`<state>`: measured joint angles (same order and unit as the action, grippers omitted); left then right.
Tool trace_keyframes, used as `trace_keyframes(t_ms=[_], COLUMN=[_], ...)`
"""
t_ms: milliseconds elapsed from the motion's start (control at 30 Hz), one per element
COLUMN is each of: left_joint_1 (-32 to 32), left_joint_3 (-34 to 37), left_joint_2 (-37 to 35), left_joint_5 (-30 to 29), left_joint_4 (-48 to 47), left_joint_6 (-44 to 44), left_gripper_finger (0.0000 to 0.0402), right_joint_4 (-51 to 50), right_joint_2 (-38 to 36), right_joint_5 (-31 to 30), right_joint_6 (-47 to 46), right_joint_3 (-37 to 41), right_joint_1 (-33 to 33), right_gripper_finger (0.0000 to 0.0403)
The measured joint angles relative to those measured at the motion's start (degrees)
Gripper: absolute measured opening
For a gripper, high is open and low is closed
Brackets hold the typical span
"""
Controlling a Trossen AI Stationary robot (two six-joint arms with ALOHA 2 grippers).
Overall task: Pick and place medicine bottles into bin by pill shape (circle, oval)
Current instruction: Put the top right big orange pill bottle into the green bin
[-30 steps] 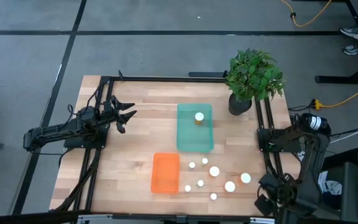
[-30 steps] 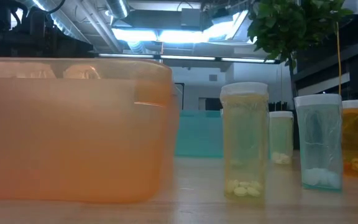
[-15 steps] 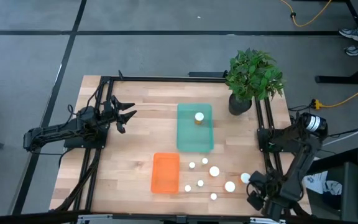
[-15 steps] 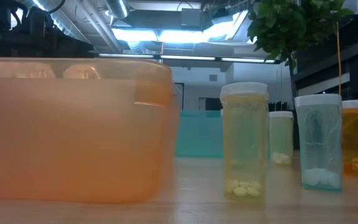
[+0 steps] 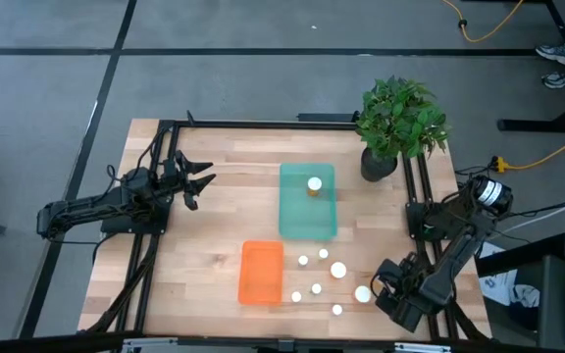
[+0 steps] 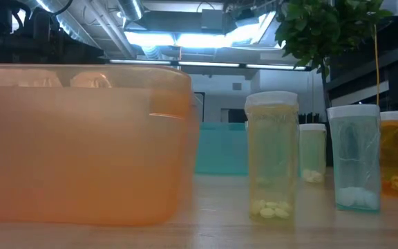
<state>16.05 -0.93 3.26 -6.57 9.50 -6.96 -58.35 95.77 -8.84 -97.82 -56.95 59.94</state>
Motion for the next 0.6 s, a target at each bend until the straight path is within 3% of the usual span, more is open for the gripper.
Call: trace_keyframes(t_ms=[233, 600], left_joint_1=[0.0, 0.0], left_joint_3=[0.0, 0.0], left_joint_2=[0.0, 0.0], left_joint_5=[0.0, 0.0], left_joint_4=[0.0, 0.0], left_joint_6=[0.0, 0.0], left_gripper_finger=[0.0177, 0.0177], right_joint_4=[0.1, 1.1], right_joint_2=[0.0, 0.0], right_joint_5=[-5.3, -5.0], right_joint_6=[3.9, 8.3], right_joint_3=[0.0, 0.0], right_joint_1=[-2.0, -4.4], right_gripper_finger=[0.0314, 0.0314])
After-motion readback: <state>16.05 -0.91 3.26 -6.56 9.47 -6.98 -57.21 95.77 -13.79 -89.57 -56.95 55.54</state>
